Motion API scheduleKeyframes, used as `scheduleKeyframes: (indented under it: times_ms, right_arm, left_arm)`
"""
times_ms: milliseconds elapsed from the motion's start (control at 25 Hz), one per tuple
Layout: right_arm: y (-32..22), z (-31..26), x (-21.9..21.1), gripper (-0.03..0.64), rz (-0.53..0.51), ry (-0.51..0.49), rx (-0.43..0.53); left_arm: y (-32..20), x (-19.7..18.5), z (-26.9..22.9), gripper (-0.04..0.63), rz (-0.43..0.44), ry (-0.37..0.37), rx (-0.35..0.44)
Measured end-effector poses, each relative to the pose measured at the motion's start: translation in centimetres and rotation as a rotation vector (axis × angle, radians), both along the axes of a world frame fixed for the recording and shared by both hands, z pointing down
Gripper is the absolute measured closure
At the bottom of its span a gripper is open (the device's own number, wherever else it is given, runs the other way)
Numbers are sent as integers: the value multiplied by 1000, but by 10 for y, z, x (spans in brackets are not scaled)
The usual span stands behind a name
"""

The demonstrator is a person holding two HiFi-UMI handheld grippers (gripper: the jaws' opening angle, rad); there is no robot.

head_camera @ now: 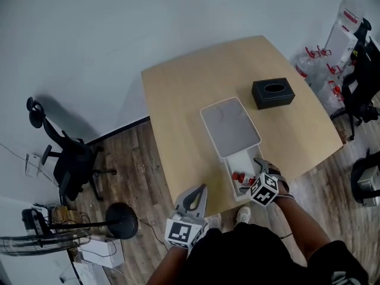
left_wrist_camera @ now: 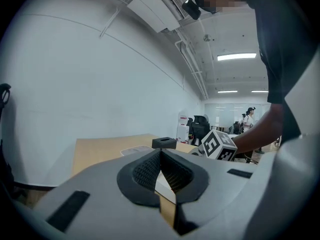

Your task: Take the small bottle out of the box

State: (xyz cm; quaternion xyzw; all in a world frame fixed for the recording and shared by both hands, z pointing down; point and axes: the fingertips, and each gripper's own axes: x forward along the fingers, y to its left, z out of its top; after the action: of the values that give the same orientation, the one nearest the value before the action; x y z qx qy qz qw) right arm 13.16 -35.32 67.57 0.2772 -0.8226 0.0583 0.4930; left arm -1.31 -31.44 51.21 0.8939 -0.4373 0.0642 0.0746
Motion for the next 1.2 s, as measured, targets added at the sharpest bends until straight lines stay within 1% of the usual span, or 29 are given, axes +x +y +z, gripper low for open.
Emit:
scheduleKeyframes:
  times_ms: [80,200,360,480,600,840,920,1040,1200]
  right_arm:
    - [0,9,4,61,-4,17,-40]
    - [0,23,1,106,-28,44,-96]
    - [6,36,0,174,-79,102,-138]
    - [6,41,0,222,-106,142,-156]
    - [9,45,-2,279,-126,172,-165]
    - [15,52,-4,408,-150,196,-174]
    - [15,52,-4,408,-158,200,-173]
    - [14,52,-3,410,-161,203,-175]
    - [14,52,-4,411,-173,217,-174]
  left_arm:
    - [-1,1,2,585,-12,17,-11]
    - [-3,-7,3,586,-50,33,-21]
    - [0,-15,4,585,-85,32,-27]
    - [1,-18,3,585,-104,33,-38]
    - [4,-23,8,584,-113,31,-33]
    - [7,-28,8,584,-124,38,-28]
    - [9,-29,10,585,-126,36,-40]
    - [9,-30,10,584,-125,36,-38]
    - [9,-31,8,584,-130,18,-57]
